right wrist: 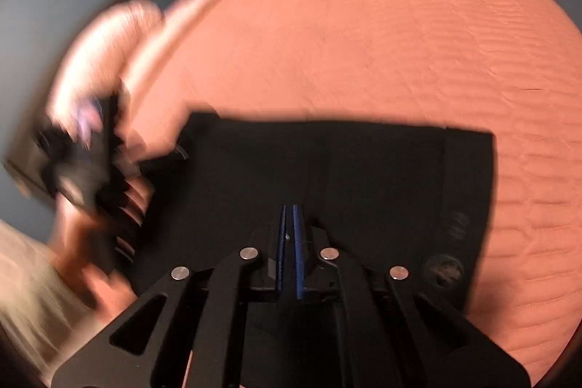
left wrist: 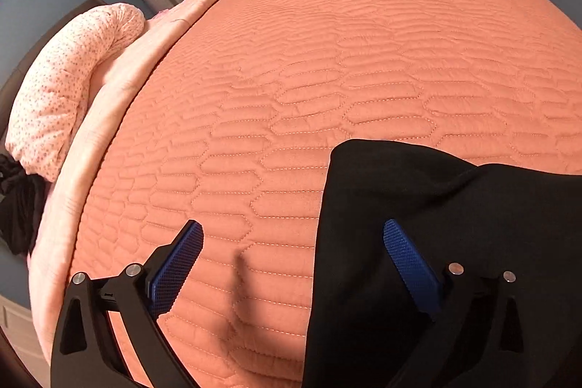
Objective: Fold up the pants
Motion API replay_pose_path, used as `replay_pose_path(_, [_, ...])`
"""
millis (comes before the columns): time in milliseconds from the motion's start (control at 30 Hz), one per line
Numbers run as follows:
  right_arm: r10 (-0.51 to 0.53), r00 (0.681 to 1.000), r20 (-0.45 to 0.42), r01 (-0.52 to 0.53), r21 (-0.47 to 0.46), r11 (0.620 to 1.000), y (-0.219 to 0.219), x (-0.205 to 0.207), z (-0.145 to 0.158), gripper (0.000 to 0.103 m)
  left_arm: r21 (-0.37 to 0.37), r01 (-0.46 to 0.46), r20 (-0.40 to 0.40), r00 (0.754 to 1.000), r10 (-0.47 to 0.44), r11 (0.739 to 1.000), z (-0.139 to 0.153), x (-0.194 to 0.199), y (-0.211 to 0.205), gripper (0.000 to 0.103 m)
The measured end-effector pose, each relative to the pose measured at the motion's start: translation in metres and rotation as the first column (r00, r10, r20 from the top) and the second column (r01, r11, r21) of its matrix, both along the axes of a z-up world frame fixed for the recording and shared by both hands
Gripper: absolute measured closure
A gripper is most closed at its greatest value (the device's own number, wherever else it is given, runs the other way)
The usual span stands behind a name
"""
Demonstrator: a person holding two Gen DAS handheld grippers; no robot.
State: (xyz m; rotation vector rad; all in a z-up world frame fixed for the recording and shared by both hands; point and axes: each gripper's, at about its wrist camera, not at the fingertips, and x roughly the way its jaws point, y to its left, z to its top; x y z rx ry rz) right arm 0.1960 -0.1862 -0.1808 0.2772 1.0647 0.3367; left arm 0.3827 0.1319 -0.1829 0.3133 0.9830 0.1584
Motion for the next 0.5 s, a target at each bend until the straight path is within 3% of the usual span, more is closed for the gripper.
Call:
replay_pose_path(33, [-0.025, 0.999, -0.023, 0.026, 0.044, 0.999, -0.015, -0.001, -0.009, 0.103, 0.012, 0.003, 0.005, 1.000, -0.003, 1.000, 0.001, -0.001, 0.000, 0.005])
replay_pose_path(67, [-0.101, 0.994, -0.047, 0.108, 0.177, 0.978, -0.040, -0.010, -0.009, 0.098, 0.030, -0.001, 0.012, 1.000, 0.000, 1.000, 0.005, -0.003, 0.002, 0.005])
replay_pose_path(167, [-0.202, 0.978, 0.041, 0.191, 0.194, 0.962, -0.067, -0.046, 0.020, 0.096, 0.062, -0.067, 0.078, 0.995, 0.062, 0.996, 0.029, -0.020, 0.021, 0.010])
replay_pose_path(267, [-0.266, 0.963, 0.029, 0.255, 0.208, 0.944, -0.085, -0.075, 0.024, 0.096, -0.095, -0.021, 0.083, 0.996, 0.029, 0.995, 0.054, -0.070, 0.028, 0.009])
replay_pose_path(333, [-0.255, 0.967, 0.011, 0.245, 0.238, 0.940, -0.078, -0.082, 0.017, 0.096, -0.120, 0.032, 0.038, 0.999, -0.028, 0.992, 0.043, -0.105, 0.013, 0.006])
replay_pose_path(400, [-0.185, 0.983, -0.010, 0.182, 0.234, 0.955, -0.057, -0.062, 0.011, 0.100, -0.001, 0.050, -0.029, 0.998, -0.050, 0.999, 0.008, -0.121, -0.002, 0.005])
replay_pose_path(433, [-0.131, 0.991, -0.020, 0.132, 0.177, 0.975, -0.047, -0.049, 0.006, 0.101, 0.015, 0.040, 0.010, 0.999, -0.040, 0.999, -0.005, -0.128, -0.001, 0.005])
replay_pose_path(467, [-0.106, 0.994, -0.025, 0.108, 0.103, 0.989, -0.039, -0.042, -0.004, 0.103, -0.027, 0.024, 0.055, 0.998, -0.023, 0.999, -0.005, -0.134, 0.006, 0.005])
replay_pose_path(500, [-0.127, 0.991, -0.037, 0.131, 0.139, 0.982, -0.043, -0.044, 0.001, 0.100, -0.065, -0.006, 0.033, 0.999, 0.008, 0.998, -0.001, -0.132, 0.013, 0.005])
